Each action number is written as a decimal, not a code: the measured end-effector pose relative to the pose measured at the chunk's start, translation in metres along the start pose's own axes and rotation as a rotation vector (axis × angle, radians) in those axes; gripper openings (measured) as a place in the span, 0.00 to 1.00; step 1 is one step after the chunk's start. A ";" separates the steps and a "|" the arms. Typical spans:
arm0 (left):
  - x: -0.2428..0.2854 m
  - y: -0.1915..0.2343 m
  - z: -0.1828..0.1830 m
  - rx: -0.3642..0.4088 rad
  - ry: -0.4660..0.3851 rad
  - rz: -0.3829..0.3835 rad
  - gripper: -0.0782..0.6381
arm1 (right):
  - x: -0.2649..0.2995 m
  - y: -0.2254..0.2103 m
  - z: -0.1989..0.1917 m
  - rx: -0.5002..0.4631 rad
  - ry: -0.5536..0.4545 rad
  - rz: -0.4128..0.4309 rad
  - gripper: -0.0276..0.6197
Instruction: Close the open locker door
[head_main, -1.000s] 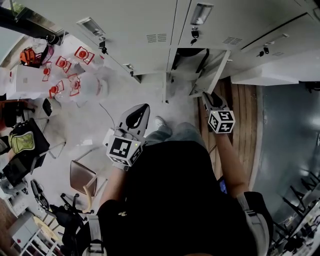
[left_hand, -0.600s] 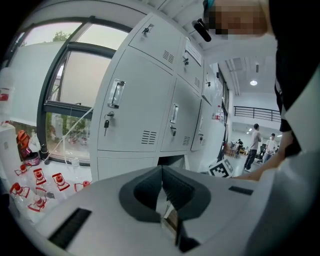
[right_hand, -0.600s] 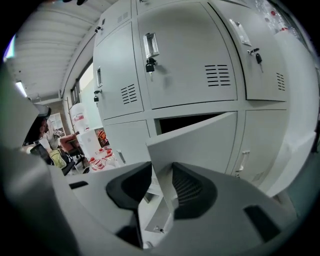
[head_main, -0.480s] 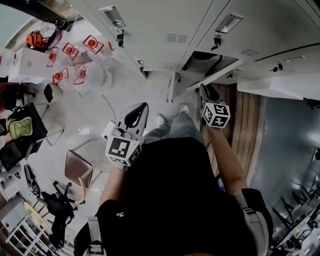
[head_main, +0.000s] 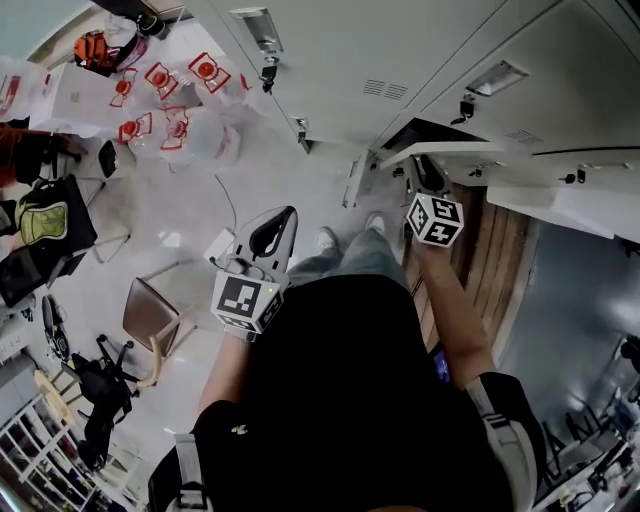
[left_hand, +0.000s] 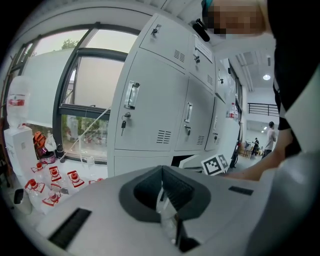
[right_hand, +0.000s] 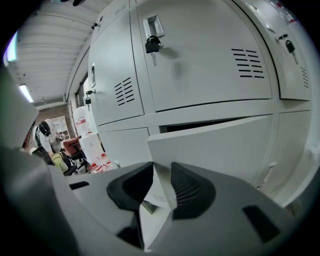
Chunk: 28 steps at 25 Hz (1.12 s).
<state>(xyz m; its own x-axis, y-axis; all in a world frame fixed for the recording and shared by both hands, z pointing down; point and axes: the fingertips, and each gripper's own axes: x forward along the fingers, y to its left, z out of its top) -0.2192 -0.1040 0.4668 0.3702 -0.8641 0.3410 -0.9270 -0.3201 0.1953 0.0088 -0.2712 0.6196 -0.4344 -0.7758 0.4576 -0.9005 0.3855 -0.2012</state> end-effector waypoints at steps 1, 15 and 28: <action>0.000 0.002 0.001 0.003 -0.001 0.009 0.14 | 0.004 -0.001 0.003 0.000 -0.001 -0.001 0.24; 0.012 0.021 0.008 -0.018 0.002 0.089 0.14 | 0.052 -0.035 0.029 0.032 -0.020 -0.056 0.14; 0.012 0.024 0.006 -0.019 0.010 0.080 0.14 | 0.053 -0.038 0.029 -0.014 -0.036 -0.098 0.12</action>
<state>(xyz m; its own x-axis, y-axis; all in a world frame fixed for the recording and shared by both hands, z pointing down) -0.2370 -0.1242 0.4698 0.2957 -0.8827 0.3651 -0.9524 -0.2430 0.1840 0.0197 -0.3409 0.6265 -0.3452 -0.8272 0.4434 -0.9383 0.3140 -0.1447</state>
